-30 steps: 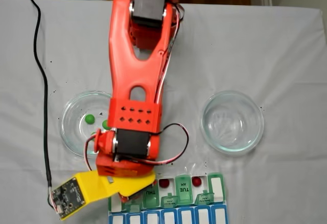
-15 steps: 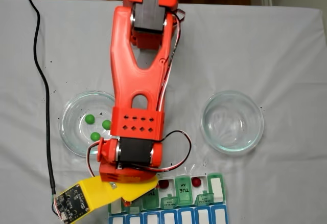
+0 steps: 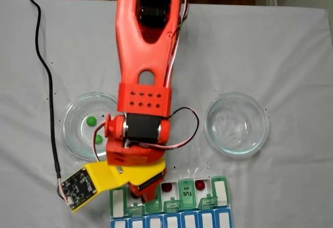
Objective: Sort medicines into box.
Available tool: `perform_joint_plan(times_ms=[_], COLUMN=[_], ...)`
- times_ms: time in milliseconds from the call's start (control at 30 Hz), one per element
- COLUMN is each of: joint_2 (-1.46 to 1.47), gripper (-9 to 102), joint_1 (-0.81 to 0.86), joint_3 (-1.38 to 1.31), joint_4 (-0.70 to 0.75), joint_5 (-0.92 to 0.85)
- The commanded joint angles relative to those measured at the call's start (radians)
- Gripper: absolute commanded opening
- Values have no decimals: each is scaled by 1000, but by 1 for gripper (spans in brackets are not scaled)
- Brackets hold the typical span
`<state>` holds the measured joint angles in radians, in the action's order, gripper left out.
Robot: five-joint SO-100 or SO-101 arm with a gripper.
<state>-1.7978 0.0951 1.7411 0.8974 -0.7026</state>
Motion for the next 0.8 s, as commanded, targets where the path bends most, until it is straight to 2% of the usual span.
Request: perform_joint_plan(times_ms=[0, 67, 133, 200, 233, 400, 567, 767], joint_2=[-124, -97, -87, -114, -137, -273, -405, -571], gripper=[26, 22, 12, 1, 0, 0, 0, 0], joint_1=[8, 31, 43, 51, 54, 87, 160, 224], joint_3=[-140, -249, -311, -308, -290, -167, -44, 80], joint_4=[150, 296, 411, 454, 465, 492, 667, 629], joint_5=[-41, -94, -178, -216, -230, -356, -565, -600])
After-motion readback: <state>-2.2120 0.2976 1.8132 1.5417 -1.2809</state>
